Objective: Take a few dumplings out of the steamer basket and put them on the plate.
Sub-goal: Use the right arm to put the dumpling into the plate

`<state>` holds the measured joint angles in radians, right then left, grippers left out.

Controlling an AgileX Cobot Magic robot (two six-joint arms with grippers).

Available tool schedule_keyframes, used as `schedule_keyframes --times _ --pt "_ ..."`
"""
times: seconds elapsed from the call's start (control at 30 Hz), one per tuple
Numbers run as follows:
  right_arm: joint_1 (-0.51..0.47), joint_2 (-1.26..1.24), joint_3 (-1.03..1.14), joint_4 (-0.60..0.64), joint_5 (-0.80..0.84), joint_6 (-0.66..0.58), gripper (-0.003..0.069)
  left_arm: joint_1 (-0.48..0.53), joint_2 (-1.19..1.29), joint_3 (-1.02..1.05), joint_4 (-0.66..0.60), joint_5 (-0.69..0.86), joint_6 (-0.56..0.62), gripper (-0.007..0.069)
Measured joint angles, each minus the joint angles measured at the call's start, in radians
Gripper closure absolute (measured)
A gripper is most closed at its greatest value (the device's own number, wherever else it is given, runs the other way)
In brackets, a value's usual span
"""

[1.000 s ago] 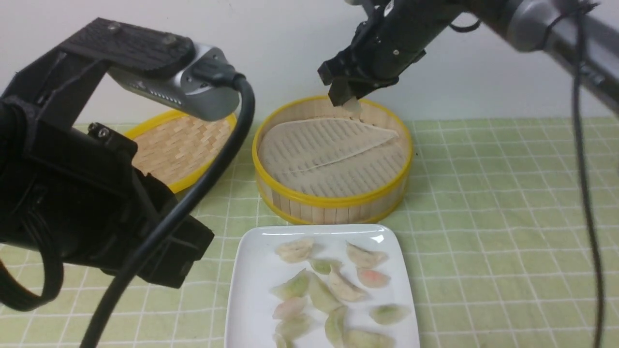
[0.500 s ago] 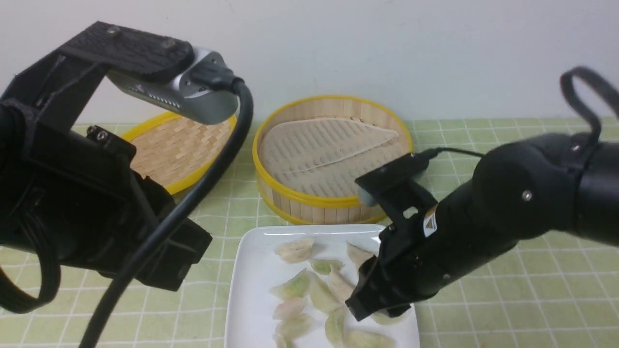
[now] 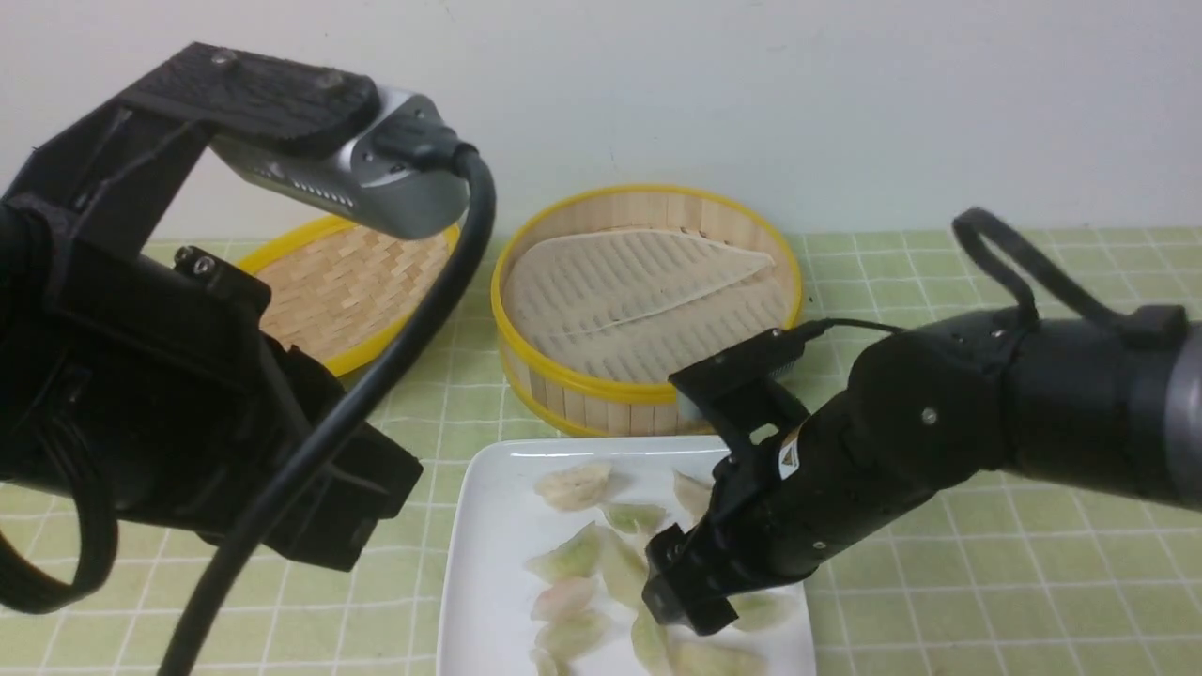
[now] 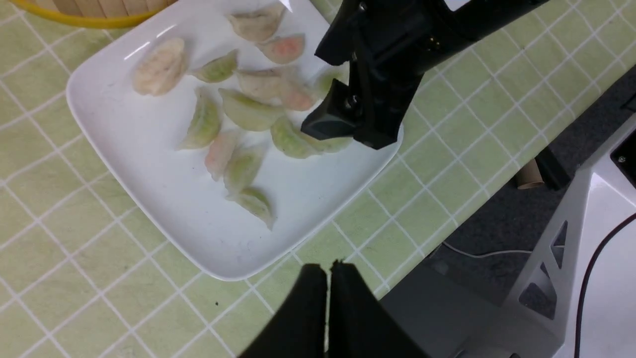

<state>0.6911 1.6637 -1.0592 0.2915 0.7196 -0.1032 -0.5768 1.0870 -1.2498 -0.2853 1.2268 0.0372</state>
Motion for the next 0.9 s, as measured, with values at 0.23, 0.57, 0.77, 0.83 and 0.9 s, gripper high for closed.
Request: schedule_keyframes --times 0.23,0.57,0.77,0.83,0.9 --pt "0.000 -0.353 -0.031 -0.118 0.144 0.103 0.0446 0.000 0.000 0.000 0.000 -0.003 0.027 0.0631" --pt "0.000 -1.158 0.176 -0.378 0.042 0.344 0.0672 0.000 0.000 0.000 -0.001 -0.103 0.037 0.0631" --pt "0.000 -1.533 0.443 -0.541 -0.098 0.479 0.0673 0.000 0.000 0.000 -0.001 -0.158 0.037 0.0631" --pt "0.000 -1.614 0.501 -0.586 -0.123 0.531 0.0673 0.000 0.000 0.000 -0.001 -0.162 0.037 0.0631" --pt "0.000 -1.668 0.544 -0.629 -0.150 0.583 0.0673 0.000 0.000 0.000 -0.001 -0.166 0.048 0.0631"
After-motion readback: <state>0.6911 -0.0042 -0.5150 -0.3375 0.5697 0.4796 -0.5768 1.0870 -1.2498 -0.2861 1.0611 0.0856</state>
